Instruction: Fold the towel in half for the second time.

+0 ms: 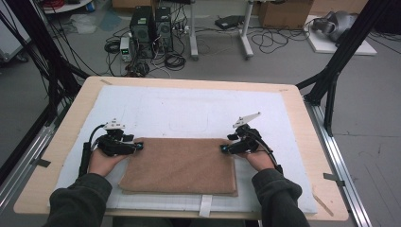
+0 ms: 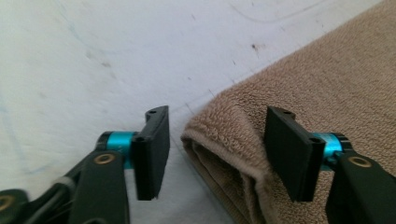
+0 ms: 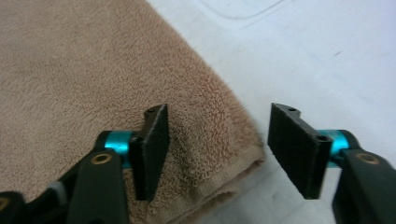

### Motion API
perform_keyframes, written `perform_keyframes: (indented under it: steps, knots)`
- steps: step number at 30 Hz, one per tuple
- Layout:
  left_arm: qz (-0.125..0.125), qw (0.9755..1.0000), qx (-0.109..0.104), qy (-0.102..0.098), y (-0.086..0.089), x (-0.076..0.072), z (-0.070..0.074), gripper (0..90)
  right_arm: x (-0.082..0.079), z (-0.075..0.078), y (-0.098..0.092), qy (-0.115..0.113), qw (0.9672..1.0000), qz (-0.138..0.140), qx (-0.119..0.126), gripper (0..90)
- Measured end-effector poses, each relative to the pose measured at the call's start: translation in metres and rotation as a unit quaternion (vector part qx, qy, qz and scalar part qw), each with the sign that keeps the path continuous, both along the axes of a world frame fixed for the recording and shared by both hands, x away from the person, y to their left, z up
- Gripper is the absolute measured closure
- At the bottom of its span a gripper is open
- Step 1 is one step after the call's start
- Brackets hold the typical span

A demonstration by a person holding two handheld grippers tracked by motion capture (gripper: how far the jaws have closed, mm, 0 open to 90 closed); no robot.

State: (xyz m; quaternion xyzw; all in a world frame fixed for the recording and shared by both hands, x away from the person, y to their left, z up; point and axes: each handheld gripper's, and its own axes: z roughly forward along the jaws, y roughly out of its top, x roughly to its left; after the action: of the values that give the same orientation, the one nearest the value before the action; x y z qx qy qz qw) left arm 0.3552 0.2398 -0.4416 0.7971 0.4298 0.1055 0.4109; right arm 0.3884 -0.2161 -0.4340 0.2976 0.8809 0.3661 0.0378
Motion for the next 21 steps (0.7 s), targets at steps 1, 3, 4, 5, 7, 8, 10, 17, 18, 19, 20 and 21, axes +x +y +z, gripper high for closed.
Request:
perform_keyframes:
  steps: [1,3,4,5,7,8,10,17,18,19,20,21]
  knots:
    - [-0.004,1.0000,0.005,-0.003,-0.001,0.000,0.000,54.4,0.000,-0.002,0.001,0.003,1.0000,0.006,0.003,49.4]
    - [-0.005,0.9999,-0.001,-0.009,-0.002,-0.001,0.002,72.4,0.001,-0.002,0.000,0.015,0.9995,0.023,0.016,70.4]
    - [-0.004,0.9999,-0.001,-0.009,-0.002,-0.001,0.004,76.3,0.000,0.001,0.000,0.013,0.9992,0.034,0.017,76.7]
    - [0.003,0.9999,0.001,-0.015,-0.002,-0.001,0.006,77.9,-0.001,0.003,0.001,0.007,0.9992,0.038,0.014,78.4]
    - [0.024,0.9990,-0.001,-0.037,-0.005,-0.003,0.012,79.2,-0.003,0.011,0.001,-0.011,0.9993,0.032,0.017,79.3]
    - [0.032,0.9983,-0.006,-0.049,-0.006,-0.002,0.015,79.4,-0.004,0.016,0.000,-0.024,0.9992,0.024,0.020,79.4]
    - [0.048,0.9968,-0.008,-0.063,-0.008,0.002,0.023,79.4,-0.003,0.024,-0.001,-0.040,0.9988,0.013,0.024,79.4]
    - [0.074,0.9915,-0.016,-0.106,-0.018,0.039,0.059,79.4,0.024,0.052,-0.001,-0.080,0.9965,-0.019,0.015,79.3]
    - [0.081,0.9903,-0.017,-0.112,-0.020,0.049,0.062,79.3,0.032,0.057,-0.002,-0.090,0.9954,-0.029,0.013,78.9]
    - [0.084,0.9898,-0.005,-0.115,-0.022,0.060,0.065,78.1,0.041,0.061,-0.003,-0.102,0.9936,-0.045,0.017,75.6]
    - [0.094,0.9890,0.008,-0.114,-0.022,0.069,0.067,74.0,0.052,0.064,-0.003,-0.115,0.9911,-0.064,0.018,67.4]
    - [0.111,0.9886,0.006,-0.102,-0.021,0.075,0.067,66.8,0.060,0.066,-0.003,-0.126,0.9878,-0.091,0.011,60.6]
